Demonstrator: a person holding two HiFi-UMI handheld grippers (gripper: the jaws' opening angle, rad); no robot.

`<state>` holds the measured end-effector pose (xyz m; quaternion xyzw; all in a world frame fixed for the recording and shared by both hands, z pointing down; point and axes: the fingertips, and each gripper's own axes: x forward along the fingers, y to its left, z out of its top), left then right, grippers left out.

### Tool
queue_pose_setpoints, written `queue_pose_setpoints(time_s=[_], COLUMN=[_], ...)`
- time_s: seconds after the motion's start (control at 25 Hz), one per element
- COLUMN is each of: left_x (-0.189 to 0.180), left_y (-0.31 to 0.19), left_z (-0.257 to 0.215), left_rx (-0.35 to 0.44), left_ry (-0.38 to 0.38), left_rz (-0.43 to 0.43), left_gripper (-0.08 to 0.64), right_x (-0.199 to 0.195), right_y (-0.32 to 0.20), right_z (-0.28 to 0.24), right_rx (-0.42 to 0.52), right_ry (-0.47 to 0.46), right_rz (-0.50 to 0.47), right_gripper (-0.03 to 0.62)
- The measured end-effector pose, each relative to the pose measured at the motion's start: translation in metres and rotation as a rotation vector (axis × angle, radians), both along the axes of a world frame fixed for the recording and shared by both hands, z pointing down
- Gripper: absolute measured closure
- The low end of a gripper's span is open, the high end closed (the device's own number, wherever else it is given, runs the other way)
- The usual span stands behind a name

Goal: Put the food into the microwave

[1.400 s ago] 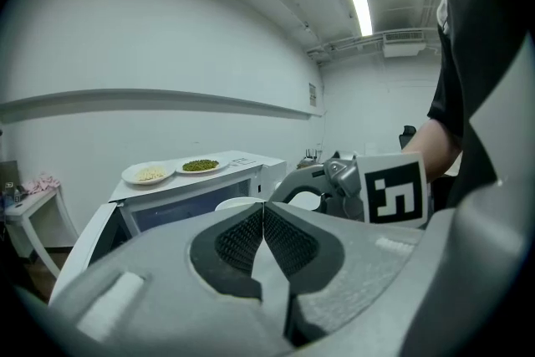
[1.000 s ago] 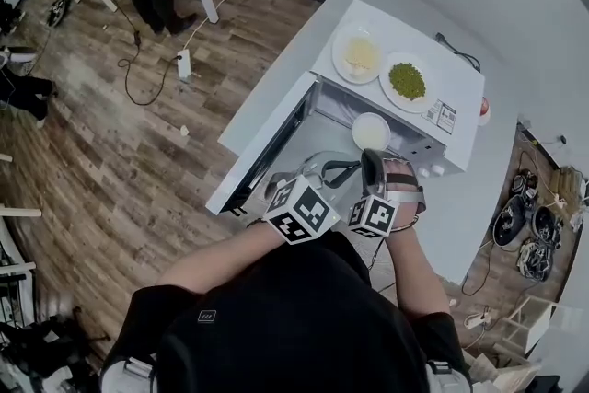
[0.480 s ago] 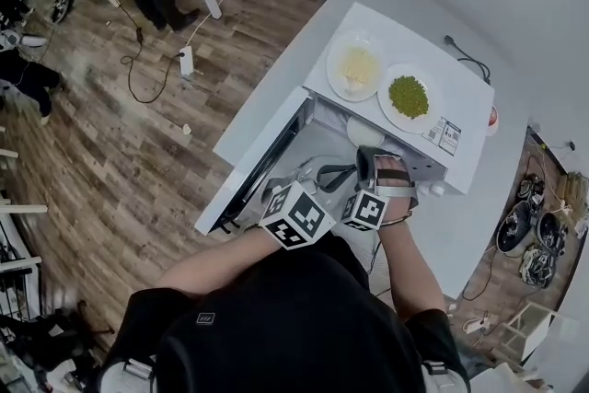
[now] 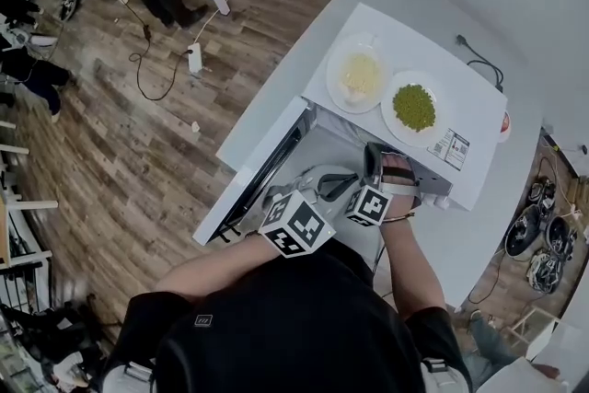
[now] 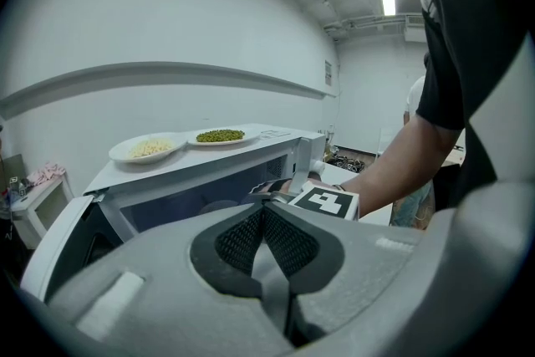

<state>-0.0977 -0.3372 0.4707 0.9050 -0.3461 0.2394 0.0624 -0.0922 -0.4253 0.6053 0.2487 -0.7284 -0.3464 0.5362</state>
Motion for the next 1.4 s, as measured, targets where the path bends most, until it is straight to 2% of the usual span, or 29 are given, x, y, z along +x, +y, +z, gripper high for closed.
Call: queue_pose_setpoints(time_s=[0.4,0.64,0.76,0.84,0.96,1.08,1.2,1.28,1.4], left_x=[-0.002,-0.010,-0.016,-0.019,-0.024,-0.029,-0.034,-0.035,-0.033], left_y=[0.000,0.006,0.014,0.022,0.039,0.058,0.080,0.098,0.123], left_z=[-0.001,-0.014,-0.024,-0.031,-0.041,-0.051,-0.060,-0.063,-0.068], left_rx=[-0.013,0.012,0.035,0.050,0.075,0.103,0.124,0.131,0.135], left_ry=[0.003,0.023,0.032,0.038,0.049,0.074,0.103,0.127,0.176], left_rz=[-0.009,-0.026,-0.036,-0.039,-0.038,-0.037,-0.034,-0.022,0.004], left_gripper=[0.551,0.551,0.551,0.551,0.551,0.551,0.551,0.551,0.551], right_x=[0.001,-0.003,-0.004,-0.004,0.001,0.006,0.009,0.004,-0.009], right_y=[-0.029,-0.030,-0.019,-0.006,0.025,0.067,0.109,0.136,0.175], right_z=[0.004,0.005,0.000,-0.009,-0.031,-0.047,-0.057,-0.066,-0.088], right_rx=[0.018,-0.018,-0.016,0.000,-0.001,-0.107,-0.201,-0.307,-0.564], right_ry=[0.006,0.005,-0.017,-0.044,-0.174,-0.363,-0.465,-0.579,-0.896], right_rz=[0.008,0.010,0.011,0.001,0.021,0.099,0.145,0.175,0.257], right_gripper=[0.538,0.531,0.453,0.443,0.445,0.468,0.486,0.509,0.528])
